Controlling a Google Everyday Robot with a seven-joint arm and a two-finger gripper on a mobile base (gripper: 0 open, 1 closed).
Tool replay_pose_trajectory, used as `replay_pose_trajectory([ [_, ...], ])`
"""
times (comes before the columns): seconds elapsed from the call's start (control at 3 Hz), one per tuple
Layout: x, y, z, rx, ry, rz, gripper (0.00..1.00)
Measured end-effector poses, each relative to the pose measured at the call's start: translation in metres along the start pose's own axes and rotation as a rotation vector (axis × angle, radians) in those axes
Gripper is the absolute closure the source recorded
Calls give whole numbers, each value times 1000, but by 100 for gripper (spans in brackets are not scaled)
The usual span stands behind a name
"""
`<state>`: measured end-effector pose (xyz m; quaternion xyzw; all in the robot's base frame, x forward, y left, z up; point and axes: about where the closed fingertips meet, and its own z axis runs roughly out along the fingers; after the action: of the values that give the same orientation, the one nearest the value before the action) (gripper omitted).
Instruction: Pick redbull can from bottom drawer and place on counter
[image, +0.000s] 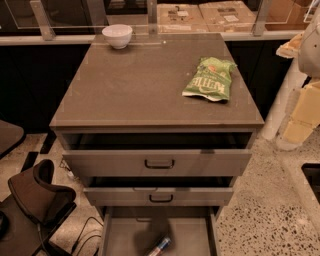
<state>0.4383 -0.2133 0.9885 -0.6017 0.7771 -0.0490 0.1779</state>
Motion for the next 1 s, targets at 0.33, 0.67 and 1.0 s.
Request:
replay_pose_trajectory([
  [0.33, 0, 0, 0, 0, 0, 0, 0],
  [0.67, 9, 3, 13, 16, -4, -16, 0],
  [1.0, 26, 20, 45, 43, -18, -81, 0],
])
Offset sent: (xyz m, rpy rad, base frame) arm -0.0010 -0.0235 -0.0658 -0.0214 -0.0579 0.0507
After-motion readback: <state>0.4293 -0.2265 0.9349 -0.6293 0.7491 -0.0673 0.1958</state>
